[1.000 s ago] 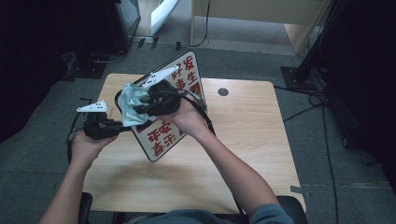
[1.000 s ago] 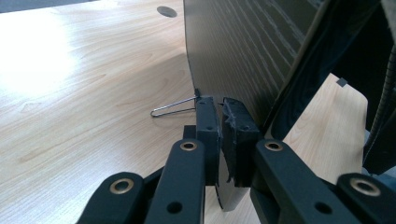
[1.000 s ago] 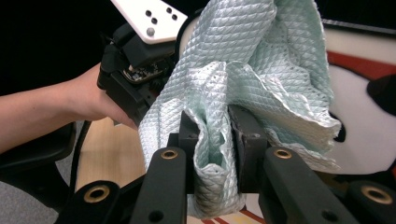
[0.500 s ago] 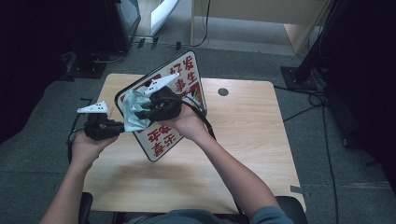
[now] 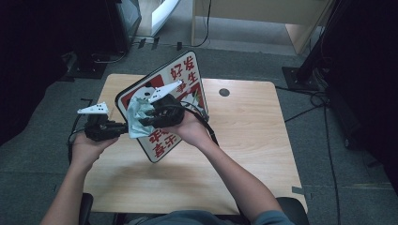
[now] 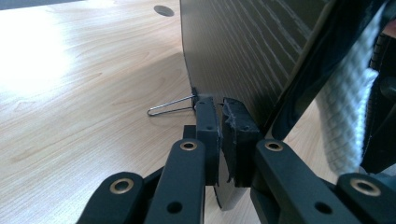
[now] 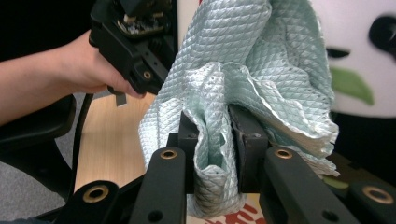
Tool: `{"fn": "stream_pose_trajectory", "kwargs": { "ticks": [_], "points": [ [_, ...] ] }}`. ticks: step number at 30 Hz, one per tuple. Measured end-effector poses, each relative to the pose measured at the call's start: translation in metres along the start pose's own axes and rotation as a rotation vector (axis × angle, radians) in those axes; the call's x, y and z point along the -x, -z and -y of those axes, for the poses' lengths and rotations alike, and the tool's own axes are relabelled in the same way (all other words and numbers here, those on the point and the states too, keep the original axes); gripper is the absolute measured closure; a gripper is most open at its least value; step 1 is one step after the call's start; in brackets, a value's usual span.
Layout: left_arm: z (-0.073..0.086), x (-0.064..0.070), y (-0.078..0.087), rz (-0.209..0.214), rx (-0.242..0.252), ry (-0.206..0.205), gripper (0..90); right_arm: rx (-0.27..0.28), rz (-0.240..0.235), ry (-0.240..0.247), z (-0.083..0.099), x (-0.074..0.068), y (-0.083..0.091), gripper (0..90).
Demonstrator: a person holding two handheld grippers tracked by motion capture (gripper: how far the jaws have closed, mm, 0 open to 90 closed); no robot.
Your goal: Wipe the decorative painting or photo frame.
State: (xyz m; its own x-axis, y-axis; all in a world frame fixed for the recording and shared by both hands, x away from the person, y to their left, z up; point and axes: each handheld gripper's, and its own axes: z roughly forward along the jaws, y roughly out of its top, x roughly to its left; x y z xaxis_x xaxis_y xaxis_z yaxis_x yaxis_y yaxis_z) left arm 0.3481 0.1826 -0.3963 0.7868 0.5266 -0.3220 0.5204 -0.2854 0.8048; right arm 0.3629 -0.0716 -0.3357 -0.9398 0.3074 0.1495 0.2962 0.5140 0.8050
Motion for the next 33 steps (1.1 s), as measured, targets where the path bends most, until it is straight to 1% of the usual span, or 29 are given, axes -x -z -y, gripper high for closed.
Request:
{"fn": "stream_pose_trajectory", "kwargs": {
  "ticks": [3,6,9,16,17,19,22,24,26,32,33],
  "points": [
    [0.000,0.000,0.000,0.001,0.001,0.001,85.8,-0.002,-0.001,0.004,0.004,0.001,-0.001,76.4],
    [0.000,0.000,0.000,0.003,0.002,0.001,85.5,-0.004,-0.003,-0.004,0.007,0.000,-0.002,76.4],
    [0.000,0.000,0.000,0.002,0.003,0.002,85.4,-0.006,-0.005,-0.002,0.014,0.001,-0.005,76.4],
    [0.000,0.000,0.000,0.008,-0.001,-0.001,85.3,-0.007,-0.010,-0.016,0.022,0.001,-0.008,76.4],
    [0.000,0.000,0.000,0.009,0.000,0.000,84.8,-0.009,-0.011,-0.022,0.026,0.000,-0.008,76.4],
    [0.001,0.000,0.000,0.009,0.001,0.005,84.3,-0.007,-0.012,-0.019,0.027,0.001,-0.009,76.4],
    [0.000,0.001,0.000,-0.002,0.005,-0.010,84.7,-0.016,-0.010,-0.021,0.033,0.001,-0.011,76.4],
    [0.000,0.002,0.000,-0.001,0.005,-0.013,84.9,-0.020,-0.009,-0.027,0.036,0.001,-0.012,76.4],
    [0.000,0.001,0.000,0.000,0.005,-0.014,84.9,-0.024,-0.010,-0.024,0.040,0.002,-0.013,76.4],
    [0.001,0.001,0.000,0.005,0.004,-0.012,84.7,-0.037,-0.012,-0.043,0.048,0.002,-0.015,76.4],
    [0.001,0.001,0.000,0.006,0.004,-0.012,84.7,-0.035,-0.013,-0.037,0.049,0.002,-0.016,76.4]
  ]
}}
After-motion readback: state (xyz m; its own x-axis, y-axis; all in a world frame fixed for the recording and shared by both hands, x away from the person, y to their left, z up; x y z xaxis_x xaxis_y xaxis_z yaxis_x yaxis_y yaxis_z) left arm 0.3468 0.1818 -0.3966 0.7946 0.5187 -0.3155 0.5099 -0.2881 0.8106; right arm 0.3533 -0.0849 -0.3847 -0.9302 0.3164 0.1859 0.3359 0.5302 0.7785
